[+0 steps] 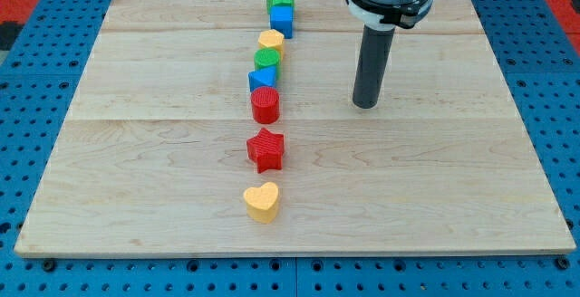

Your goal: Keep yellow heart on bottom right side of red star

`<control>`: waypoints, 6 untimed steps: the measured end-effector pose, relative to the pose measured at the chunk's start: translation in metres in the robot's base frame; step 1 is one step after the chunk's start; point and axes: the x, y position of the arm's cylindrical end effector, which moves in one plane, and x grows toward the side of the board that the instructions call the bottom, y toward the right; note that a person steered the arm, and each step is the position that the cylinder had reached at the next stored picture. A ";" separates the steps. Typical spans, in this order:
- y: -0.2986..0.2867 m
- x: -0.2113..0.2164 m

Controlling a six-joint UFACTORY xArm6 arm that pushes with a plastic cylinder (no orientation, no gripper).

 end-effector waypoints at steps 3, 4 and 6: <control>0.013 0.021; 0.013 0.025; 0.007 0.026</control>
